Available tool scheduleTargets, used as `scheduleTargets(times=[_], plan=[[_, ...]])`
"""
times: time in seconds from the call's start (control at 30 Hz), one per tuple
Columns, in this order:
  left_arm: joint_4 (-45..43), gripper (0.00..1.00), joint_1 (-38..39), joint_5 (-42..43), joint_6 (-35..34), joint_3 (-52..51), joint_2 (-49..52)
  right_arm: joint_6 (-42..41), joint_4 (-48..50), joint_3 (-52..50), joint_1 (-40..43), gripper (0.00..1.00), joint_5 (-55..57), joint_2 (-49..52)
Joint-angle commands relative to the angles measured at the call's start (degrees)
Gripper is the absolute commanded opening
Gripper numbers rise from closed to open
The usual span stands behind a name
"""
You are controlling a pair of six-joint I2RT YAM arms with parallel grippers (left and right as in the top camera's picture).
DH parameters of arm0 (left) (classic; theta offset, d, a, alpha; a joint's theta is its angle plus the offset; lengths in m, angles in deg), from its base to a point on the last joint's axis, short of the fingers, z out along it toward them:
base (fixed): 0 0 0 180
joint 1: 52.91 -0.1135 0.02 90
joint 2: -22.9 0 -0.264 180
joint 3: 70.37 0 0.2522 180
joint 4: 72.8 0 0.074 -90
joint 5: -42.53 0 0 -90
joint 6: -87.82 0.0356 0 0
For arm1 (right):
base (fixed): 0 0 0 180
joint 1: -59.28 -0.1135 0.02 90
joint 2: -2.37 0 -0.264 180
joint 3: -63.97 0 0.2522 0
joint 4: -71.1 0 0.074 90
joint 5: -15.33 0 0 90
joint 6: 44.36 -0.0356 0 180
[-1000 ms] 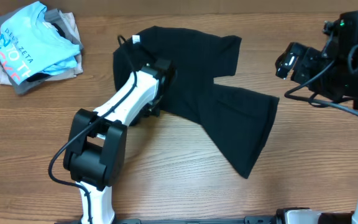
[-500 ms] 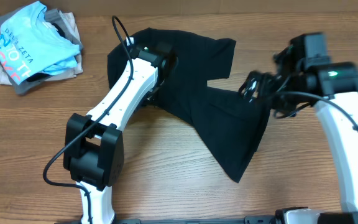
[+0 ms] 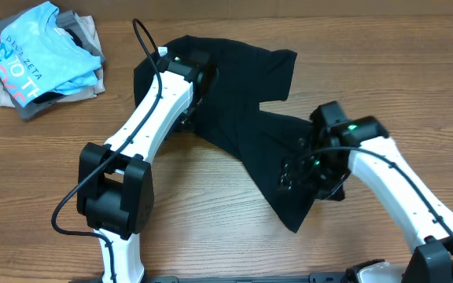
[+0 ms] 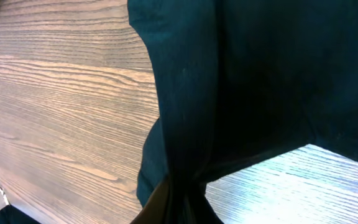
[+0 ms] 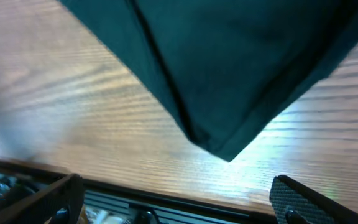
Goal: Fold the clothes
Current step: 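Reach the right gripper to the shirt's lower-right hem and grasp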
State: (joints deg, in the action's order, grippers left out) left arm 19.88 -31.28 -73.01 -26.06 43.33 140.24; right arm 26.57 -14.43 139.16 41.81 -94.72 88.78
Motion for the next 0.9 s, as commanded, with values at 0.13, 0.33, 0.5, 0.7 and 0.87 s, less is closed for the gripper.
scheduleTargets(times=[0.13,0.33,0.5,0.7,0.87], plan=[[-0.28,0.09,-0.35,-0.07,-1.03,1.03,0.09,-5.4,2.69,-3.43,-11.65,0.99,1.9,-0.44],[-0.04,0.11,-0.35,0.72,-1.01,1.03,0.09,-11.45,6.4,-6.73,-14.67,0.79,6.45,-0.44],[0.11,0.1,-0.35,1.62,-1.01,1.03,0.09,-11.39,10.88,-9.51,-14.67,0.8,6.51,-0.44],[0.13,0.08,-0.35,1.64,-1.01,1.03,0.09,-11.39,15.28,-13.11,-14.67,0.78,7.89,-0.39],[0.17,0.07,-0.35,1.64,-1.01,1.03,0.09,-11.41,18.08,-17.05,-14.67,0.77,8.0,-0.39]])
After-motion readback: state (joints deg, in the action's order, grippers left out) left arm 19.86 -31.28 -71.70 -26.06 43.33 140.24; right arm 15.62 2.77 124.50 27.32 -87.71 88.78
